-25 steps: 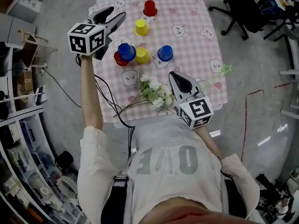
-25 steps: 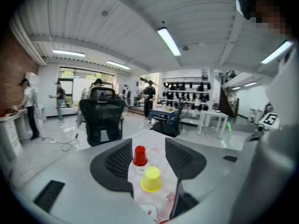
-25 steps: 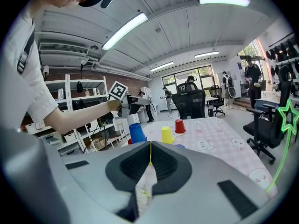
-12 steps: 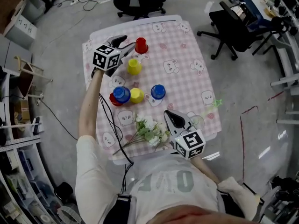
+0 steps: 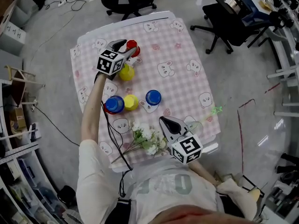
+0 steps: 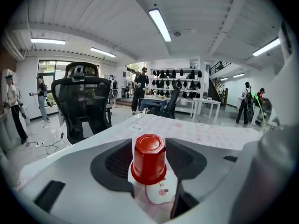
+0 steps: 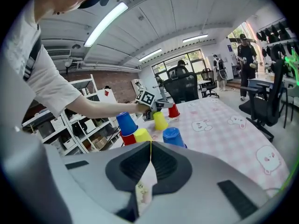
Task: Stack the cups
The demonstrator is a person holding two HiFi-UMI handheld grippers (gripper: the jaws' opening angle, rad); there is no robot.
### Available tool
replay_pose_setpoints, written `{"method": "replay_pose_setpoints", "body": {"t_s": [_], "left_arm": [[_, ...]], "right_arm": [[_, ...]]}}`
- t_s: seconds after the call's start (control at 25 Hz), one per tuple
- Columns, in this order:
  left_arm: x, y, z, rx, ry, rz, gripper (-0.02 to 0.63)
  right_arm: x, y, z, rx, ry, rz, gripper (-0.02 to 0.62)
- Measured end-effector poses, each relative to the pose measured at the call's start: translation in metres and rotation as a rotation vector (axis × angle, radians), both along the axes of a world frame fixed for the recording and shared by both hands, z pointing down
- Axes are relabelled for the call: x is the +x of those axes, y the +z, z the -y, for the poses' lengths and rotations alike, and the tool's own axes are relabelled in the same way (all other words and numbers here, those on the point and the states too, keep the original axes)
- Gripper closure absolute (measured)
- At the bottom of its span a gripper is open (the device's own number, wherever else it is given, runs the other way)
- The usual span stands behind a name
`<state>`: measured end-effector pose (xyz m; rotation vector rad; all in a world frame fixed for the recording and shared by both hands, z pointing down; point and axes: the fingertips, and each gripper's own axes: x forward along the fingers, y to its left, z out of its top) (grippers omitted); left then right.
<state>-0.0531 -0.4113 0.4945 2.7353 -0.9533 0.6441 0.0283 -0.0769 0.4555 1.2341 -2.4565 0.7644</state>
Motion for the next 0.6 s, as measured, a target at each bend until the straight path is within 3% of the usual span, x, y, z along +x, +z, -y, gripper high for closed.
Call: {"method": "replay_pose_setpoints", "body": {"t_s": [0.32, 0.6], "left_arm": [[-0.008, -0.004, -0.008, 0.025, 0.053, 0.048, 0.384], [-0.034, -0.108, -0.033, 0.175, -0.013, -0.025, 0.385]], "right_arm": [[-0.001, -0.002, 0.002, 0.006, -0.005, 0.002, 0.566], [-0.006, -0.022, -0.008, 0.058, -0.025, 0.007, 0.566]]}}
